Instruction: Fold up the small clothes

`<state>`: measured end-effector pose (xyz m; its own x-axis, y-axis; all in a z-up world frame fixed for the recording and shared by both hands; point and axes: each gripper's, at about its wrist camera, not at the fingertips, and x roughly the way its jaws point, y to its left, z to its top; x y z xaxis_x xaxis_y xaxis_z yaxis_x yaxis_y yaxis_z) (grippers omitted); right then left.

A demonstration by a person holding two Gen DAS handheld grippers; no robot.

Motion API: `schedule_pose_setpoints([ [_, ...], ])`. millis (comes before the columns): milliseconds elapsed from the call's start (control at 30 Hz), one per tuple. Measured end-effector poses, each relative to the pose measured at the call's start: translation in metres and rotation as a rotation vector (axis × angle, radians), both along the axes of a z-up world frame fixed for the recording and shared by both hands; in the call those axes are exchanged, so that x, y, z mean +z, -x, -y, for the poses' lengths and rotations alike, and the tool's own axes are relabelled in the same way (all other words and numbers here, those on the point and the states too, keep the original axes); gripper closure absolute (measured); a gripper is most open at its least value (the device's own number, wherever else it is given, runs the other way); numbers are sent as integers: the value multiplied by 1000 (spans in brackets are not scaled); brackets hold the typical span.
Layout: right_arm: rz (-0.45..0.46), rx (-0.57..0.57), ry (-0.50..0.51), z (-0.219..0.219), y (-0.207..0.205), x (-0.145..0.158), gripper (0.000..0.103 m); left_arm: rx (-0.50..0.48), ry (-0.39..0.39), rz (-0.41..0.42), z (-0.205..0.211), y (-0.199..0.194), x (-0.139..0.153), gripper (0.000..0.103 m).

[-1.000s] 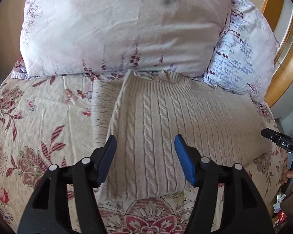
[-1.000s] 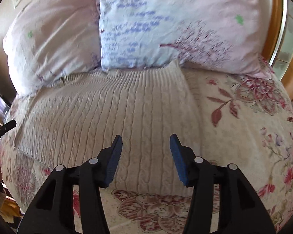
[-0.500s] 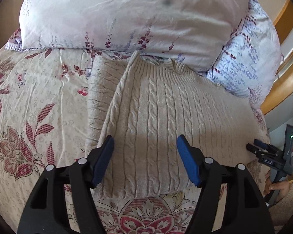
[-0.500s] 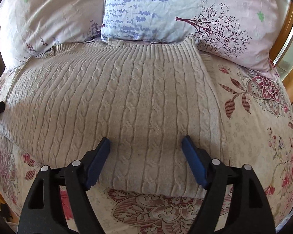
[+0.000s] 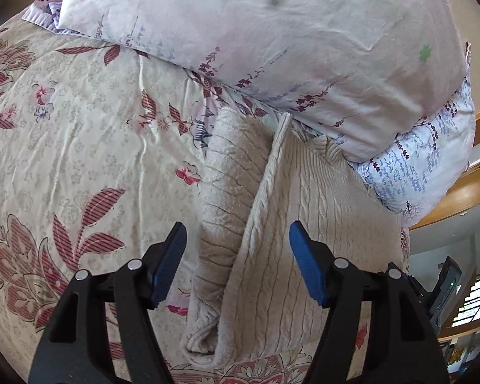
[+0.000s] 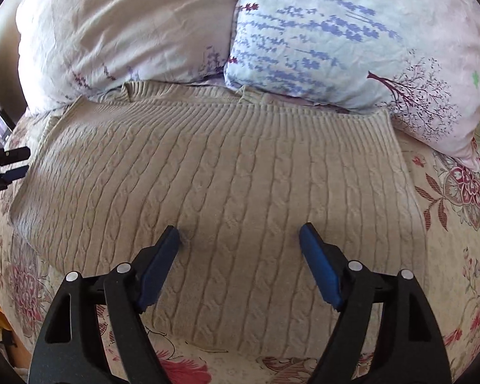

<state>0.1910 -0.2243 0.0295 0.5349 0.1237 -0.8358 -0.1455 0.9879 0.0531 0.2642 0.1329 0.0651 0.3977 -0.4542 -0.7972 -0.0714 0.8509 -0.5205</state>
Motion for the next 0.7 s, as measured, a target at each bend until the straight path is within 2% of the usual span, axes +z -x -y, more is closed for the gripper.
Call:
schedule_pose_setpoints([
  [200, 4, 7, 15, -3, -2, -6, 19, 2, 11, 9, 11, 0, -5, 39],
  [300, 2, 6, 5, -3, -3, -6, 18, 17, 33, 2, 13, -2, -7, 53],
  [367, 3, 5, -1, -3, -4, -6, 18, 36, 52, -7, 13, -2, -11, 70],
  [433, 3, 7, -7, -2, -4, -5, 17, 58, 94, -9, 11, -1, -13, 77],
  [600, 3, 7, -29, 3, -1, -4, 17, 84, 116, 18, 18, 2, -3, 84],
  [700, 5, -5, -63, 10, 1, -1, 17, 89, 170, 53, 24, 3, 10, 86],
])
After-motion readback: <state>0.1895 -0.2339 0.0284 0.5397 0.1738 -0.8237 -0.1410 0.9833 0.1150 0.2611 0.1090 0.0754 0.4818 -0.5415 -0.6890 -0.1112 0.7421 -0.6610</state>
